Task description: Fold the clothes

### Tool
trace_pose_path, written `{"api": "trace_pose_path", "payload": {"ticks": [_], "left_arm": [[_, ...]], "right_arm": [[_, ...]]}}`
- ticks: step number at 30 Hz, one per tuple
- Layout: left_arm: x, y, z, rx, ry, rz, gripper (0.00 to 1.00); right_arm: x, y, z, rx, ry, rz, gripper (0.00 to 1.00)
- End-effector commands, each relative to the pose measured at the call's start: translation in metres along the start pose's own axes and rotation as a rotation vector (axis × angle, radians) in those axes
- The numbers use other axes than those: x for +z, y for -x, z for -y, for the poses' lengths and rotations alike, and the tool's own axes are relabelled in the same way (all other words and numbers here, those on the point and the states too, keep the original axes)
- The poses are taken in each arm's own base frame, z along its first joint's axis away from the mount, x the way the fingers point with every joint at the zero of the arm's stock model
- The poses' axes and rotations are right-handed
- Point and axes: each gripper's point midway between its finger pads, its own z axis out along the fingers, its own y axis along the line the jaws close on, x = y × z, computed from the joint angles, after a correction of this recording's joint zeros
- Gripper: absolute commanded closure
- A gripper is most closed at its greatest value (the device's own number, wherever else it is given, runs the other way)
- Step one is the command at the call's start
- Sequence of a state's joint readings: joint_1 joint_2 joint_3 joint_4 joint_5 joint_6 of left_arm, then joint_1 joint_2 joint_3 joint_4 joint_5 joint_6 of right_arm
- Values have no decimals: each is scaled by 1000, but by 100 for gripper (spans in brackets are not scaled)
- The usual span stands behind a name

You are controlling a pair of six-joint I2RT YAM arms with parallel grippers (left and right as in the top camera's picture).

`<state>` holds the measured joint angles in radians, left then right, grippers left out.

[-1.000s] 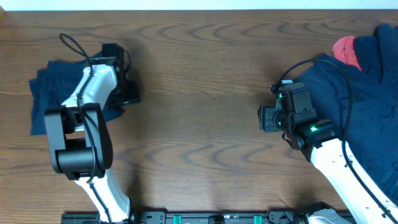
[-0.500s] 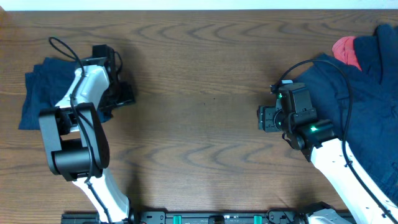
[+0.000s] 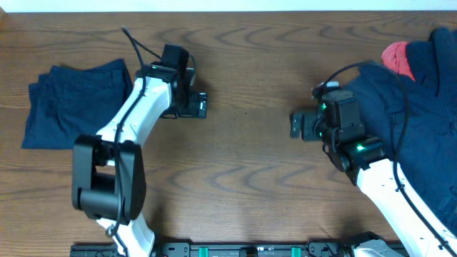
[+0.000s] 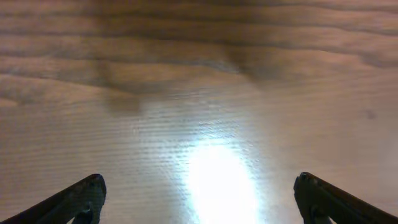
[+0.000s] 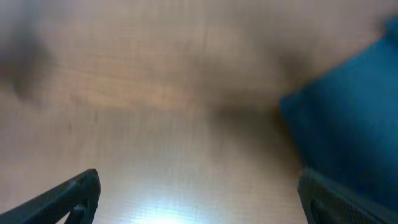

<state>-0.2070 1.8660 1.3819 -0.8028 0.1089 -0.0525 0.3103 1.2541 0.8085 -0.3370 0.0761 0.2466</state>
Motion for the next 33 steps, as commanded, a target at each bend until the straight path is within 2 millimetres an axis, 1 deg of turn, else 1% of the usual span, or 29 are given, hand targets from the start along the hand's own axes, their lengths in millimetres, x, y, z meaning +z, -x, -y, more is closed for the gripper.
{"api": "trace_pose_path", "payload": {"ticks": [1, 2, 5, 8, 12, 15, 18, 21, 23, 27, 30, 33], "left_arm": [[-46, 14, -4, -3, -2, 95, 2], [-59, 11, -7, -10, -1, 101, 2], [-94, -5, -12, -26, 3, 117, 2], [-125, -21, -15, -35, 3, 146, 2], [-161, -36, -18, -34, 19, 212, 2], [-180, -48, -25, -38, 56, 272, 2], [-192, -59, -25, -35, 49, 337, 2], [-202, -72, -25, -32, 41, 427, 2], [-208, -83, -25, -30, 34, 506, 2], [-211, -103, -25, -31, 15, 609, 2], [-212, -114, -26, -30, 9, 657, 2], [-213, -118, -26, -30, 7, 678, 2]], "right_arm": [[-2, 20, 11, -31, -63, 76, 1], [-4, 24, 10, -30, -60, 89, 1], [-12, 29, 9, -28, -58, 100, 1], [-26, 33, 9, -26, -53, 123, 1], [-59, 41, 13, -17, -58, 183, 1], [-84, 36, 24, 49, -95, 201, 1], [-105, 22, 36, 85, -137, 192, 1], [-122, 12, 41, 79, -144, 190, 1], [-136, 9, 47, 72, -168, 215, 1], [-154, 11, 49, 77, -155, 281, 1], [-161, 10, 49, 83, -148, 304, 1], [-159, 5, 46, 91, -127, 282, 1]]}}
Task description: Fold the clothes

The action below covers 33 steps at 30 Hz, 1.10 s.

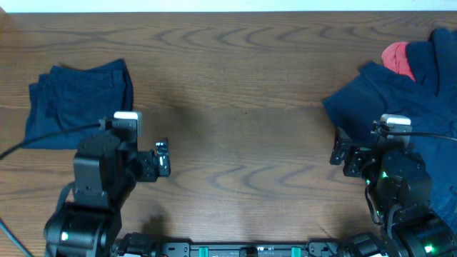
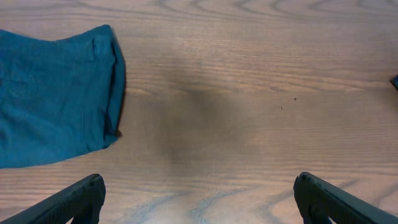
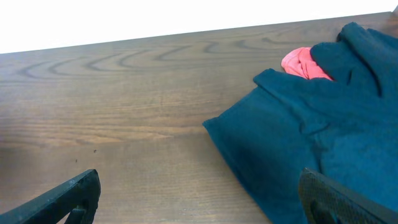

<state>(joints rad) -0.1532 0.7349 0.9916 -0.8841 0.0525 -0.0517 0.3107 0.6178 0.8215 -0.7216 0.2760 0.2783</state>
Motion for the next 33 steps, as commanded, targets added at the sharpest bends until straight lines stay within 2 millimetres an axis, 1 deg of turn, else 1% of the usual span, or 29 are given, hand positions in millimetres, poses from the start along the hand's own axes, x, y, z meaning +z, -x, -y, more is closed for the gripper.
{"api": "trace_pose_path", "payload": {"ticks": [1, 15, 25, 29, 33], "left_arm": [[0, -3, -1, 1, 4, 11, 2], [1, -4, -2, 1, 5, 1, 2], [1, -4, -2, 2, 5, 1, 2], [1, -4, -2, 1, 5, 1, 2], [1, -4, -2, 1, 5, 1, 2]], "right_arm": [[2, -9, 0, 8, 4, -36, 1], [-1, -42, 9, -29, -27, -168, 1], [-4, -53, 13, -43, -42, -217, 1], [-3, -48, 12, -70, -32, -189, 1], [6, -33, -1, -173, 73, -60, 1]]}}
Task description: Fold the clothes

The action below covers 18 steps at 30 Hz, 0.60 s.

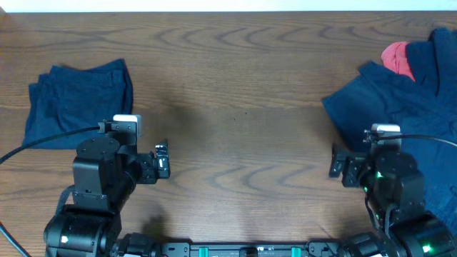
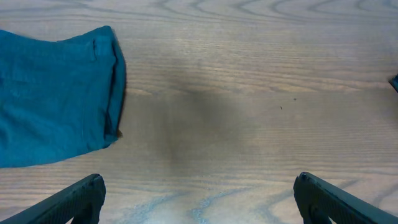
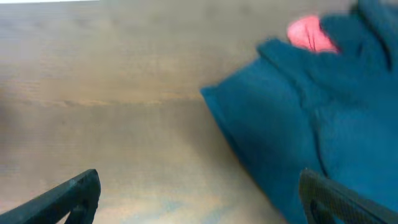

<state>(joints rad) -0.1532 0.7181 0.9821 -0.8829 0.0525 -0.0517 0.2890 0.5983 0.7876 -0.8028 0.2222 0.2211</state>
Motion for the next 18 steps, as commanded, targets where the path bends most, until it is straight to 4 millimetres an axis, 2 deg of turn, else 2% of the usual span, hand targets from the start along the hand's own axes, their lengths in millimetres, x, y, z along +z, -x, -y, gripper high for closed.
{"api": "trace_pose_path", "payload": {"ticks": [1, 5, 11, 18], "left_arm": [[3, -3, -1, 1, 6, -8, 2], [3, -3, -1, 1, 6, -8, 2], [2, -3, -1, 1, 6, -7, 2], [3, -3, -1, 1, 6, -8, 2]], "right_arm": [[7, 3, -7, -126, 74, 94, 1], [13, 9, -4, -124, 95, 283, 1], [15, 9, 7, -92, 71, 534, 1], [14, 3, 11, -144, 46, 699, 1]]}}
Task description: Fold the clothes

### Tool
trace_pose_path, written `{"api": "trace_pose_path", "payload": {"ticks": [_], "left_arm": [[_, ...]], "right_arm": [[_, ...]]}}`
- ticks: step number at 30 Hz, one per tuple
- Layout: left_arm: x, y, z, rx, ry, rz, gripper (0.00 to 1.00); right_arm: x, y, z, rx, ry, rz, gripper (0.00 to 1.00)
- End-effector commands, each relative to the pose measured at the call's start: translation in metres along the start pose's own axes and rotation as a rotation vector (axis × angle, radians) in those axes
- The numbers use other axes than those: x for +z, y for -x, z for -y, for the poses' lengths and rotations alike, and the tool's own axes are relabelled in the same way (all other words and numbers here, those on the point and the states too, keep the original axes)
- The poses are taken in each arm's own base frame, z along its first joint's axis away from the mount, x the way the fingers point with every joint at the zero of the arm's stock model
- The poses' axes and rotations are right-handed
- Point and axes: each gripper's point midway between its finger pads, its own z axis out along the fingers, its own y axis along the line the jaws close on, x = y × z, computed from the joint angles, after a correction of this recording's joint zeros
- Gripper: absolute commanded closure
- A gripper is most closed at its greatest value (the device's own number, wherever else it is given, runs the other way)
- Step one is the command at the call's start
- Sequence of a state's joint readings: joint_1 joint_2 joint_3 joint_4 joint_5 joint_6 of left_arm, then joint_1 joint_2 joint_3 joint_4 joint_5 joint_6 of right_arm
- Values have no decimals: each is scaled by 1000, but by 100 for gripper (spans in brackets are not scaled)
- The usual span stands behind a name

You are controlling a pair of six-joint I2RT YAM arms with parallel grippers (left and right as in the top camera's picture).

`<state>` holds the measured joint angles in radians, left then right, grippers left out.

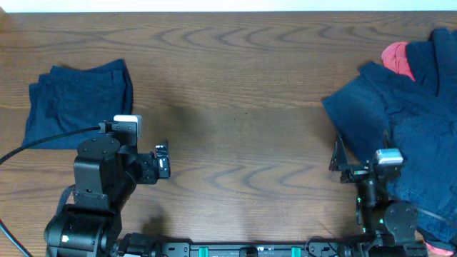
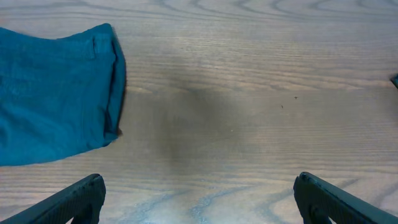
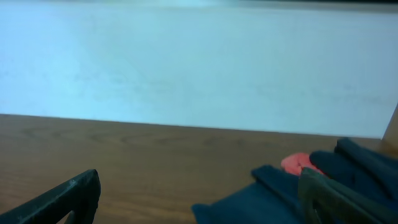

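Observation:
A folded navy garment (image 1: 78,100) lies flat at the table's left; it also shows in the left wrist view (image 2: 56,93). A loose pile of navy clothes (image 1: 407,128) with a red piece (image 1: 397,58) fills the right side. My left gripper (image 1: 163,160) rests near the front edge, right of the folded garment, open and empty (image 2: 199,199). My right gripper (image 1: 334,158) sits low by the pile's left edge, open and empty (image 3: 199,199). Its camera looks level across the table at the navy pile (image 3: 273,196) and the red piece (image 3: 298,164).
Bare brown wooden table (image 1: 243,107) lies between the folded garment and the pile. A white wall (image 3: 199,62) stands behind the table's far edge. The left arm's black cable (image 1: 43,139) runs over the folded garment's near corner.
The right arm has drawn back lower toward the front edge. Its wrist camera now looks level, showing the white wall. The left arm and the clothes have not moved.
Both arms first reached toward the table's middle, grippers open low over bare wood. Then both were pulled back to the front edge, still open and empty. The right arm has since folded down further. The folded garment and the pile stayed put.

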<state>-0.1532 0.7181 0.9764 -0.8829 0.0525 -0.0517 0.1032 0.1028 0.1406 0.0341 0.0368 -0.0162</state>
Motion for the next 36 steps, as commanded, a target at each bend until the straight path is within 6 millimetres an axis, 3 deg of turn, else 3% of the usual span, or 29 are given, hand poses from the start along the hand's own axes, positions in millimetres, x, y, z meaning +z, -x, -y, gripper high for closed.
{"api": "trace_pose_path", "payload": {"ticks": [1, 5, 10, 36], "left_arm": [[1, -1, -1, 1, 6, -2, 2], [1, -1, -1, 2, 6, -2, 2], [1, -1, -1, 2, 6, -2, 2], [1, -1, -1, 1, 6, -2, 2]], "right_arm": [[-2, -7, 1, -67, -2, 41, 1], [-2, -21, -6, -126, 45, 46, 1], [-5, -67, -14, -143, 117, -123, 1], [-4, -68, -13, -129, 107, -126, 1]]}}
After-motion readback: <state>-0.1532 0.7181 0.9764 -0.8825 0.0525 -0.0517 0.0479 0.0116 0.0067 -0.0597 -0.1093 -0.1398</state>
